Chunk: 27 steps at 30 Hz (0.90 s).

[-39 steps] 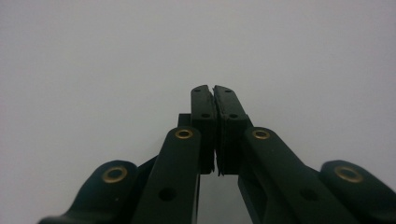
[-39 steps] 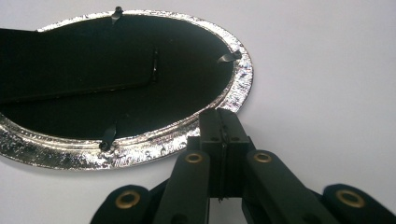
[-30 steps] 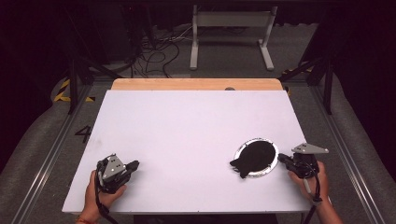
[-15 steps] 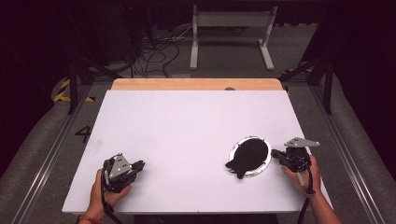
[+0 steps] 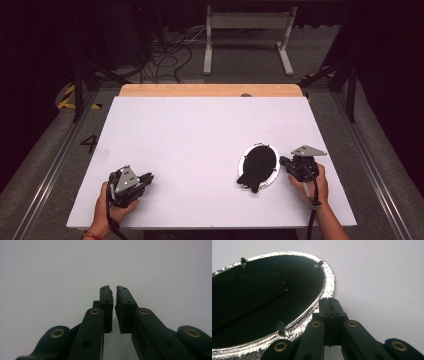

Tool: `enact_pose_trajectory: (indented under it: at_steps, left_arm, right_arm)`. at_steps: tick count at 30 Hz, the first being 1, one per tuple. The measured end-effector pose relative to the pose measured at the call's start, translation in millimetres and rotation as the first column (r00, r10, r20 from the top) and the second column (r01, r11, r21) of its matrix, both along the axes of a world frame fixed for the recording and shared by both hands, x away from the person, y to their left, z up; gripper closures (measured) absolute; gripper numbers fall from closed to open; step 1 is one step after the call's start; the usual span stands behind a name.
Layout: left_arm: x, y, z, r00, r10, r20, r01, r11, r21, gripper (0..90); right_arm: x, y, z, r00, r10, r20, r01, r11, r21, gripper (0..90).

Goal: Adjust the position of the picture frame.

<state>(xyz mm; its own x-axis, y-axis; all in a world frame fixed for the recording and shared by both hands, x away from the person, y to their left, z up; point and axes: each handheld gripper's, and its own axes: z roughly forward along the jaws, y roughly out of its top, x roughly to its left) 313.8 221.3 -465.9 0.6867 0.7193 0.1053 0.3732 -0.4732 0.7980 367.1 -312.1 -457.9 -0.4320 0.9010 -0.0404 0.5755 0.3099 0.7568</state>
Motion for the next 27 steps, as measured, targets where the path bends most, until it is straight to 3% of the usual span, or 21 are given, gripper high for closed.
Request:
enact_pose_trajectory:
  at_steps: [2,4,6,12,17,21,24,27]
  left_arm:
    - [-0.3,1.8,0.7,1.0000,0.002,0.007,-0.002,1.0000,0.003,83.4]
    - [-0.5,2.5,0.9,1.0000,0.002,0.007,-0.002,1.0000,0.003,83.2]
    - [-0.7,3.1,0.7,1.0000,0.003,0.006,-0.003,1.0000,-0.001,83.0]
    - [-0.9,1.1,1.0,1.0000,0.000,0.005,0.000,1.0000,0.006,82.6]
    - [-0.8,1.4,-0.1,1.0000,-0.007,0.003,0.007,0.9999,0.007,82.0]
    - [-1.4,1.4,0.1,0.9999,-0.010,0.006,0.010,0.9999,0.009,81.1]
    - [-1.7,1.4,0.1,0.9999,-0.011,0.008,0.011,0.9999,0.009,81.4]
    - [-1.5,1.9,0.2,0.9999,-0.010,0.003,0.010,0.9999,0.011,81.4]
  right_arm:
    - [-2.3,-0.9,0.6,0.9997,0.018,-0.015,-0.018,0.9996,0.024,90.0]
    - [-3.8,-0.4,0.6,0.9994,0.030,-0.017,-0.030,0.9992,0.027,90.0]
    - [-12.3,3.5,0.5,0.9966,0.080,-0.023,-0.079,0.9964,0.030,90.0]
    - [-19.6,10.9,0.5,0.9915,0.125,-0.036,-0.124,0.9913,0.044,88.4]
    - [-23.1,17.5,-0.3,0.9888,0.148,-0.021,-0.148,0.9889,0.019,90.0]
    - [-23.3,19.6,-0.6,0.9887,0.148,-0.027,-0.147,0.9885,0.037,90.0]
    - [-24.8,19.9,-0.3,0.9814,0.186,-0.047,-0.182,0.9809,0.068,90.0]
    - [-27.2,23.4,0.1,0.9800,0.194,-0.044,-0.192,0.9801,0.049,90.0]
